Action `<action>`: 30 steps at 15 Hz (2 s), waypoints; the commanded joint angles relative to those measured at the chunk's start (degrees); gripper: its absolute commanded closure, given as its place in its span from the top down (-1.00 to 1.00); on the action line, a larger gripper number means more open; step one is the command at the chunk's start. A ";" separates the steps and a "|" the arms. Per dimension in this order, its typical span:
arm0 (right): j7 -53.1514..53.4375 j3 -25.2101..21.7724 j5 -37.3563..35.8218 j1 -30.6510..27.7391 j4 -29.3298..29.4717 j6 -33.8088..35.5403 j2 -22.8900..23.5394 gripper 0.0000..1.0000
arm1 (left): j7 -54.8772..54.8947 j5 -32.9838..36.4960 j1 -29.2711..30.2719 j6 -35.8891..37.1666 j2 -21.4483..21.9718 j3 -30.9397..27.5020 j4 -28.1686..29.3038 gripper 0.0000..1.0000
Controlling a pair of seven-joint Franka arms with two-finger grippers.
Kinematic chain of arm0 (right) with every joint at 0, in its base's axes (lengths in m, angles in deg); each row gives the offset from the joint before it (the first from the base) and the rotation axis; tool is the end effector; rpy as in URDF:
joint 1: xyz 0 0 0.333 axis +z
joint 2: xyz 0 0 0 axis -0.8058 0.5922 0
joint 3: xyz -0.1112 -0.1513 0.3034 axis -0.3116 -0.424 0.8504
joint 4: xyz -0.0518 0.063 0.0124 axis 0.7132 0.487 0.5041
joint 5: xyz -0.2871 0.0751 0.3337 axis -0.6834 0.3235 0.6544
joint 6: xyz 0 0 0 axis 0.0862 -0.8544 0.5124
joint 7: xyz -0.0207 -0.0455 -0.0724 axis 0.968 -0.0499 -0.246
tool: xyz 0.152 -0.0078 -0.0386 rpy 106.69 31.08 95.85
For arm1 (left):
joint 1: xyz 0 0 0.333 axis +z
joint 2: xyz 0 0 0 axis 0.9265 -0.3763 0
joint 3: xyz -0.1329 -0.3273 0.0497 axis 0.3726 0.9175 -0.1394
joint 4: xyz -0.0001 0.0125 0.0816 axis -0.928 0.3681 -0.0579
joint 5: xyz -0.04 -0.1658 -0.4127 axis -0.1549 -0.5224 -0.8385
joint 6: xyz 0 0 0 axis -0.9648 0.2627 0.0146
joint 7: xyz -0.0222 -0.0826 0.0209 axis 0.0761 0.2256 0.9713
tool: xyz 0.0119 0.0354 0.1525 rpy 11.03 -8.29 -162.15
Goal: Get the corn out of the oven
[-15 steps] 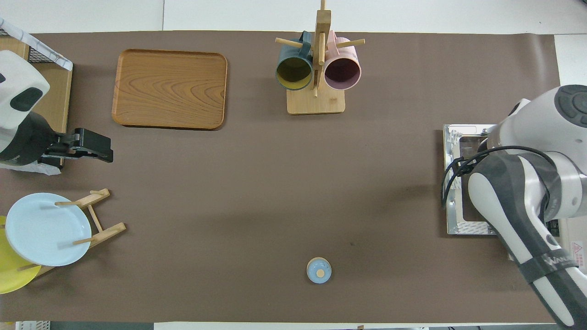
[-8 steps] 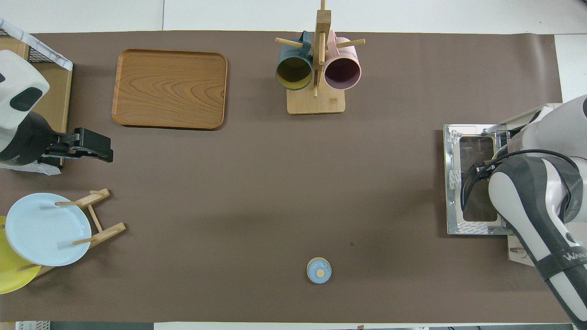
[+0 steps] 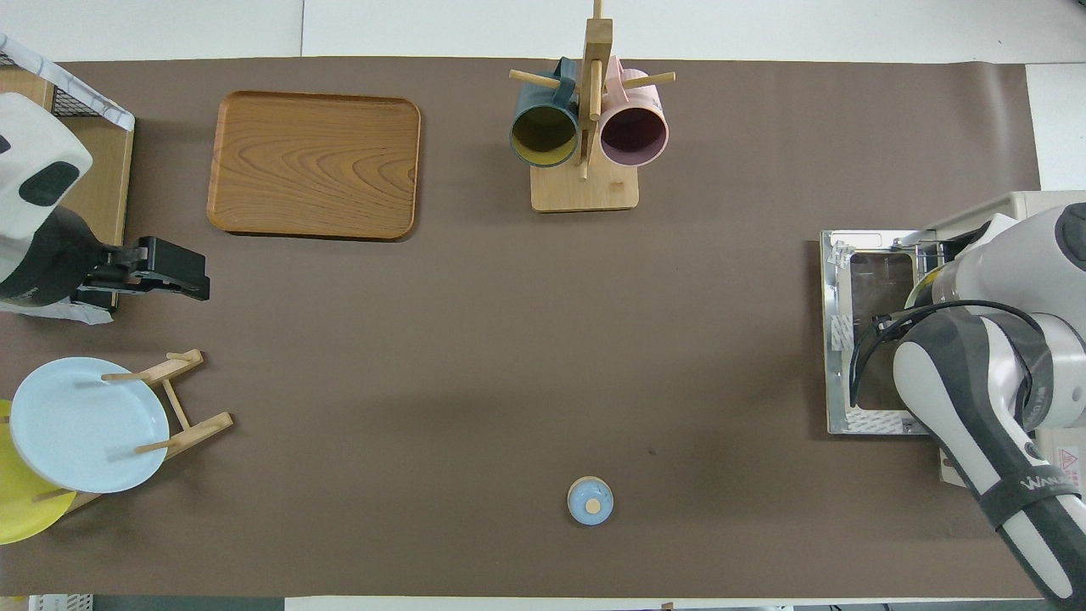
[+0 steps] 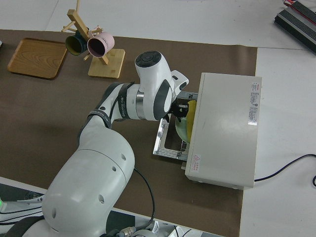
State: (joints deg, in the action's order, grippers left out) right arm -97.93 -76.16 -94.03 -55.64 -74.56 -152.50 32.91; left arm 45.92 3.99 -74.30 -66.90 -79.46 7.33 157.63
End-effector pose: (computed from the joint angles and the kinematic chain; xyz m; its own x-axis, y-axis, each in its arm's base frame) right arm 0.5573 -0.0619 0.3277 0.9793 0.1408 -0.1453 0.1580 -0.9807 0.1149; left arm 0.5715 -0.1161 0.6137 0.9971 -0.0052 -0.0757 -0.0016 -0.9989 0.0477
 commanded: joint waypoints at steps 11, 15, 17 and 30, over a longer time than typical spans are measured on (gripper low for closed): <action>-0.77 0.95 -4.95 5.46 0.70 1.45 -1.52 -1.00 | 0.27 0.92 0.07 -1.64 0.63 0.24 0.43 1.00; 7.12 1.04 -4.07 15.81 9.83 9.71 1.12 -1.00 | 0.27 0.83 0.07 -2.25 0.63 0.24 0.52 1.00; 13.87 1.13 -3.64 21.35 12.30 11.30 1.91 -1.00 | 0.27 0.83 0.07 -2.34 0.55 0.33 0.52 1.00; 51.61 1.30 3.66 46.69 32.44 6.75 25.29 -1.00 | 0.71 0.65 0.51 -2.96 0.55 0.33 0.70 1.00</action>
State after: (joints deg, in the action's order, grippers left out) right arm -48.42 -74.65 -91.54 -10.22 -43.90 -144.08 56.49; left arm 45.92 3.99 -74.30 -68.86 -79.46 7.38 157.63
